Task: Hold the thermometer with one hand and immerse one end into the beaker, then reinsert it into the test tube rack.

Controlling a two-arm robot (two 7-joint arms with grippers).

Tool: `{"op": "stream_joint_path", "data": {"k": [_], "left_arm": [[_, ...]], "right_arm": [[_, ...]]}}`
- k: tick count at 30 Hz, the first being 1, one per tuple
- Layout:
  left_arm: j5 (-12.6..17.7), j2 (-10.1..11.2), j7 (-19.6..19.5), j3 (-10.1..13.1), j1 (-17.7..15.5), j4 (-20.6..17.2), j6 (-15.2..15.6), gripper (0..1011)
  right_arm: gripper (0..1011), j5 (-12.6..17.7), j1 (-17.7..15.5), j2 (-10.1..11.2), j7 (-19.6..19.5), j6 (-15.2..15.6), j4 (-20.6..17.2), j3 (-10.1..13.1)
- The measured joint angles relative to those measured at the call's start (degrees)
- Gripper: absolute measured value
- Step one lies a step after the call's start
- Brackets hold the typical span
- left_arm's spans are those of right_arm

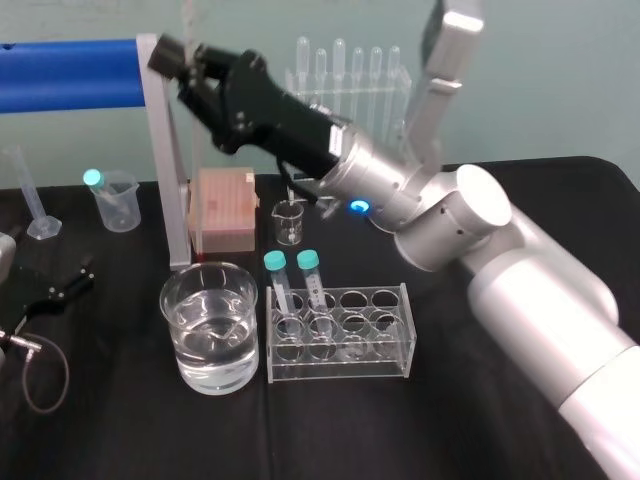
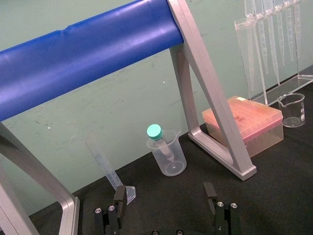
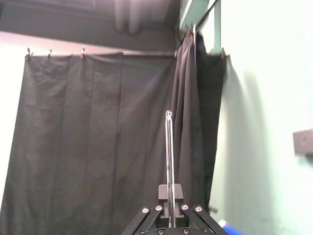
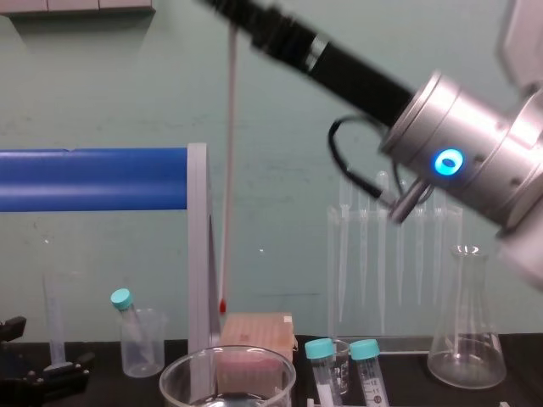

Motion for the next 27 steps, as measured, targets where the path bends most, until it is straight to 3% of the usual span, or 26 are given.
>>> {"op": "stream_joint_path", "data": {"k": [5,12,16,22,27], "left_arm": [[0.0,0.0,0.0,0.0,0.0,0.0,0.0,1008],[0.0,0.0,0.0,0.0,0.0,0.0,0.0,1008],[0.0,0.0,0.0,0.0,0.0,0.0,0.0,1008],[0.0,0.0,0.0,0.0,0.0,0.0,0.0,1008],[0.0,0.0,0.0,0.0,0.0,0.0,0.0,1008]], "right_arm": [[55,0.8,-1.6,1.9,-2.7,-1.2,-4.6,2.2],[55,-1.8,-7.0,7.6,-12.5,-1.5,-13.1,6.6],[56,-3.9,-12.1,11.6,-17.0,-1.3,-18.0,10.1],[55,-5.2,-17.9,15.1,-19.1,-1.5,-21.2,13.6],[55,-5.5,-20.7,16.3,-19.5,-0.9,-21.8,15.0]]}}
